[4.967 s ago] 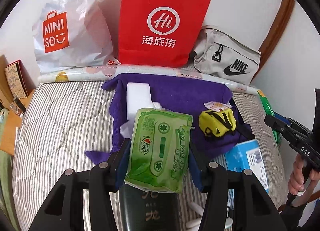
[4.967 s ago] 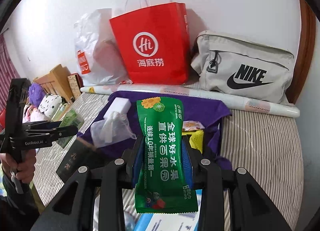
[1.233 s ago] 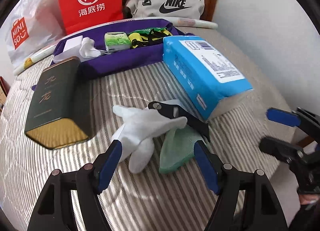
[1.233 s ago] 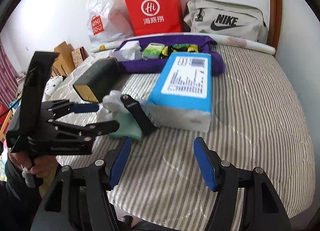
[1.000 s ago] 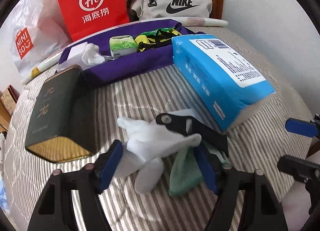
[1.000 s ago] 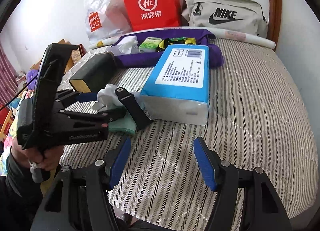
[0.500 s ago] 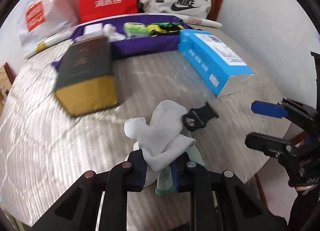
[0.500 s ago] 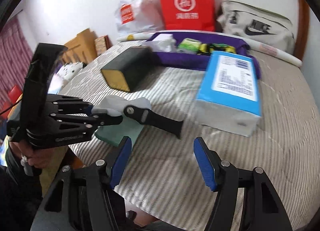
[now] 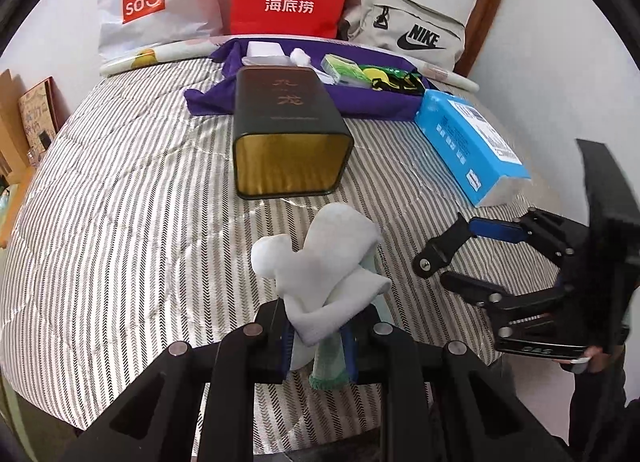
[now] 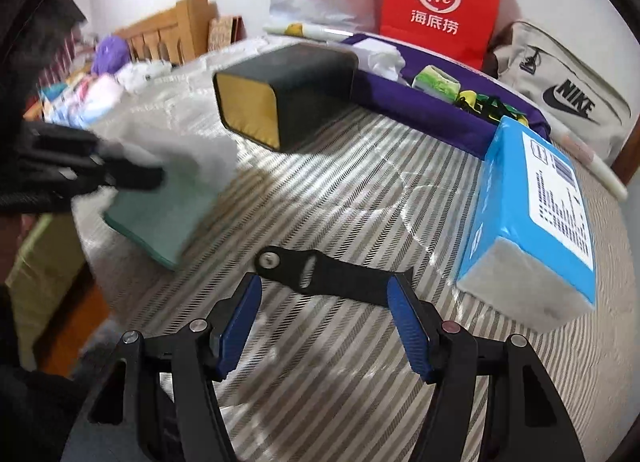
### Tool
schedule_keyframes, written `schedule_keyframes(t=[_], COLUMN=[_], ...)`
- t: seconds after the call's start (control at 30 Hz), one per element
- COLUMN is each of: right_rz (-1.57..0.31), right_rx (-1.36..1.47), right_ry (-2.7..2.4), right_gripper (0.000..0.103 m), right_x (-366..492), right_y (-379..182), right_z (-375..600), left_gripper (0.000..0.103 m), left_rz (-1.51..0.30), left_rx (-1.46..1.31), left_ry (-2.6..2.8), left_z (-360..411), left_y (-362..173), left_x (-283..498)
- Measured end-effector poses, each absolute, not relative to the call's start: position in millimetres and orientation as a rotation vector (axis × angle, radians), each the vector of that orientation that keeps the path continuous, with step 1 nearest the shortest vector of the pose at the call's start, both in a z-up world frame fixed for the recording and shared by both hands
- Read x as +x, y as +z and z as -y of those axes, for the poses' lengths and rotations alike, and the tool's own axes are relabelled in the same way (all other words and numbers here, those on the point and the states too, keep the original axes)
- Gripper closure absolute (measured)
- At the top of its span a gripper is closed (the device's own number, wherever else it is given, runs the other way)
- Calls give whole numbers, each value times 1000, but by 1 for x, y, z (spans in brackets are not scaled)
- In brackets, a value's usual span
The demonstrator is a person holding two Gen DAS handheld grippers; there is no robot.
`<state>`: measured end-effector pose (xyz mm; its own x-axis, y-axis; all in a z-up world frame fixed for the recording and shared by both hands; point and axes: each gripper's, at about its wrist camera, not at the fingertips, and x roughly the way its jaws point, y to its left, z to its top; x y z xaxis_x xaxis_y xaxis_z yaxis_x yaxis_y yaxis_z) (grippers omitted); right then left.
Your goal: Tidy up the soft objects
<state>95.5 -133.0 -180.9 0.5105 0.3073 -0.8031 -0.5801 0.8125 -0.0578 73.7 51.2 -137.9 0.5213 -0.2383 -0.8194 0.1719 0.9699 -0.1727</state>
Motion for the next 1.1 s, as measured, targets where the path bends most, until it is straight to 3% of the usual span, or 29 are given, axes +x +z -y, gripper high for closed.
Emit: schedule_keyframes(t=[0.13, 0.33, 0.37, 0.43, 0.53, 0.6, 0.97, 1.1], right_rz=[-859, -863, -873, -898, -915, -941, -1000, -1023], right_rx=[-401, -383, -366, -326, -347, -336, -400, -356], right_ry=[543, 542, 545, 583, 612, 610, 669, 670], right_gripper=[23, 23, 25, 47, 64, 69, 65, 79], right_x=[99, 118, 121, 124, 121, 121, 110, 107], right_y=[-185, -185, -185, -184, -181, -179, -179, -177], right_z=[127, 120, 119, 117, 111, 110, 128, 130], left_gripper=[83, 82, 82, 82, 82, 82, 82, 82], left_rz=[-990, -995, -995, -993, -995, -996, -995, -999], left_rx=[-82, -121, -123, -127, -136, -140, -155, -158], left_ry=[-257, -270, -271, -271, -277, -279, -292, -293], left_z=[-52, -56, -57, -58, -60, -61, -62, -63], left_y=[-140, -142, -143, -144, -144, -144, -146, -146], left_x=[75, 78, 77, 77, 77, 76, 74, 74])
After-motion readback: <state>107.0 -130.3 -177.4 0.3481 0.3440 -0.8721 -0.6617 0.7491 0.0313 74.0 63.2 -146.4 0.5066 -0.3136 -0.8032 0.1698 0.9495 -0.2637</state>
